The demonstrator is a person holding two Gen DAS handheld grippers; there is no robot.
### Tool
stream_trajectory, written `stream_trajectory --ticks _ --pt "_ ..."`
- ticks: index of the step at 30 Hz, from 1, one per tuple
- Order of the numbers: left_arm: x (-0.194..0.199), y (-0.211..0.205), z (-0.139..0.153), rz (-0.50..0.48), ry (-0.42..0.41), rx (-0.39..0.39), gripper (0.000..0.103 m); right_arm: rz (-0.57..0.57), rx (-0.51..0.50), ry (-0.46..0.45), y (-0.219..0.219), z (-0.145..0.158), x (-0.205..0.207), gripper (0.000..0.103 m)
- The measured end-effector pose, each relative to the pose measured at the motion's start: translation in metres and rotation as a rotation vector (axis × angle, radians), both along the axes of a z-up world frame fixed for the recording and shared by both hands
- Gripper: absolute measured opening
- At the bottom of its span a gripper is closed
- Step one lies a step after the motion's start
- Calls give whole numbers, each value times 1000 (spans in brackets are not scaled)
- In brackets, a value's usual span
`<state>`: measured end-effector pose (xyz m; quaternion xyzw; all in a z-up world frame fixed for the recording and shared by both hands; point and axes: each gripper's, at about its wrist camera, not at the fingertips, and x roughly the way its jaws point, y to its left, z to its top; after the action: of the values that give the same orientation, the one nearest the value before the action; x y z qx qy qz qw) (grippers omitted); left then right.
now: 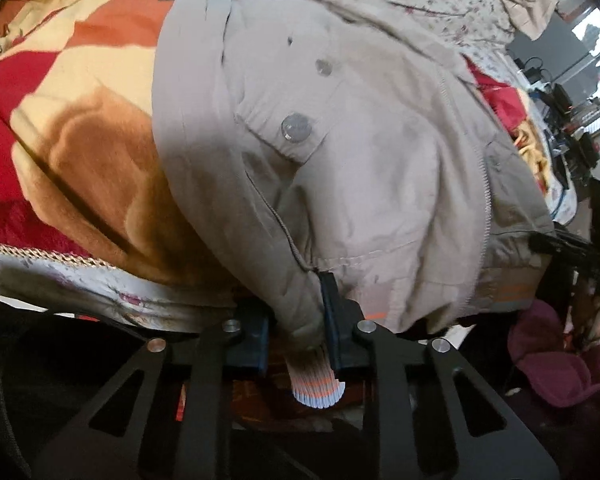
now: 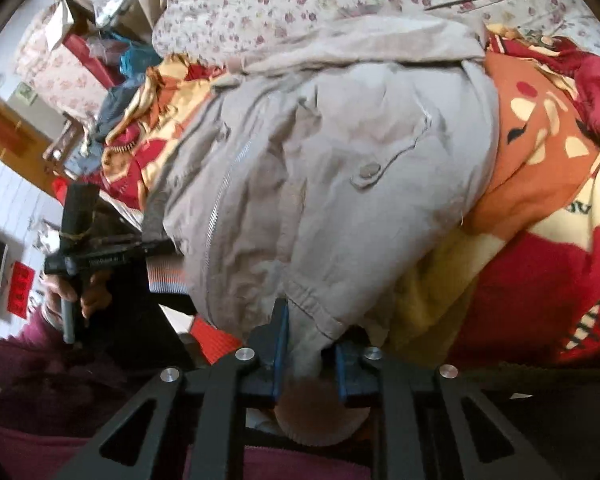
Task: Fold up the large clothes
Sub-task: 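Grasp the ribbed jacket hem with both grippers, then lift the held hem and fold it toward the collar with both grippers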
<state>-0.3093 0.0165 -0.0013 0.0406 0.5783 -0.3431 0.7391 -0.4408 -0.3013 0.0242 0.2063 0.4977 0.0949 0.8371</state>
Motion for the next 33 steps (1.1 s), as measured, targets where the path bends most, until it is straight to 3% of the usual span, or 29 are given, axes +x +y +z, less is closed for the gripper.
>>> stream_trajectory --ticks 5,10,11,13,14,17,20,23,24,25,27,33 --pt "0 8 10 8 -8 -10 20 32 -53 38 16 -15 8 20" --pt "-4 1 18 -2 -25 -29 20 76 -33 1 27 -10 11 22" --pt "-3 1 17 -8 -27 -32 20 96 -12 -10 30 -9 12 27" --pt "2 -1 12 10 -14 -24 20 137 24 -8 36 -13 16 53" --pt "3 -2 9 19 -3 -22 20 147 37 8 38 -18 20 59" --pt "5 -4 1 36 7 -11 21 133 29 53 40 -31 25 57" --pt "7 -5 -7 48 18 -1 34 92 69 33 32 -28 22 39" --pt "9 -5 -17 64 47 17 34 63 111 28 23 -29 18 29" --pt "8 -5 -15 58 40 17 30 57 116 28 22 -29 17 26" --pt "6 -6 -12 51 29 12 22 54 115 26 23 -29 16 25" --pt "3 -3 0 32 19 -12 18 56 111 9 24 -24 13 19" --pt "9 15 58 15 -10 -154 16 76 252 -177 17 25 5 17"
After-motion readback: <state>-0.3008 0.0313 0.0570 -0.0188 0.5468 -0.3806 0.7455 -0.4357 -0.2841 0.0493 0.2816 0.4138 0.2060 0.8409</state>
